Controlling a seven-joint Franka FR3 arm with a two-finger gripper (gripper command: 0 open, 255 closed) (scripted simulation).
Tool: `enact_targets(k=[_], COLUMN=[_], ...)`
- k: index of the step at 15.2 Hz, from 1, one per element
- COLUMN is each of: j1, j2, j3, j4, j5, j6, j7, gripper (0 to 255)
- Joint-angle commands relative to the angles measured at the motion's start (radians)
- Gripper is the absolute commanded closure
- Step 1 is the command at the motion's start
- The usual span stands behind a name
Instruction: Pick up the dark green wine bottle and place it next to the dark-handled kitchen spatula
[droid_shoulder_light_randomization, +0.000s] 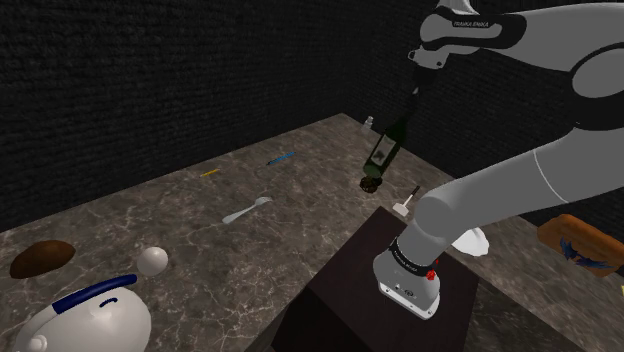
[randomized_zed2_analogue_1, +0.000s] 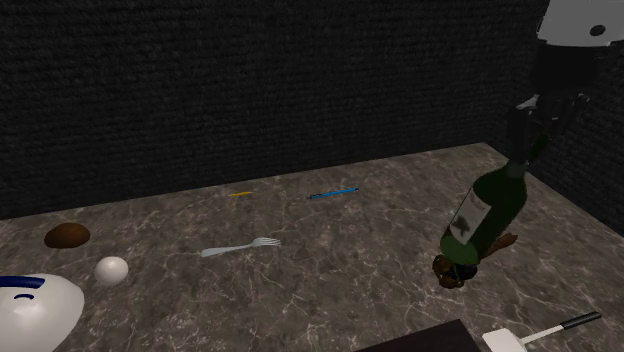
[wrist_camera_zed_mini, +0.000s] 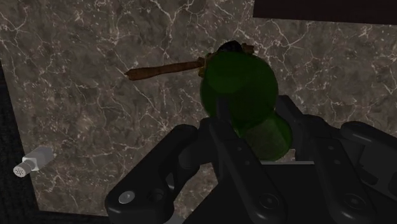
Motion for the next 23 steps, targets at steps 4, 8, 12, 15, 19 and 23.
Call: enact_targets(k=[4, 8, 12, 15, 19, 23], j1=[-0.035, -0.055, -0.069, -0.081, -0.111, -0.191], j2=[0.044, 0.107, 0.194, 0.278, 0.423, 0.605], j3=[-0.096, -0.182, -0.274, -0.346, -0.439, -0.501], j4=[0.059, 0.124, 0.206, 0.279, 0.394, 0.535], j5=[-0.032, -0.038, -0.019, 0.018, 0.112, 0.254], j6=[0.010, 0.029, 0.050, 0.066, 0.081, 0.074], j7=[-0.129, -0.239, -0.358, -0.458, -0.609, -0.778], gripper=[255, 255, 255, 255, 255, 255])
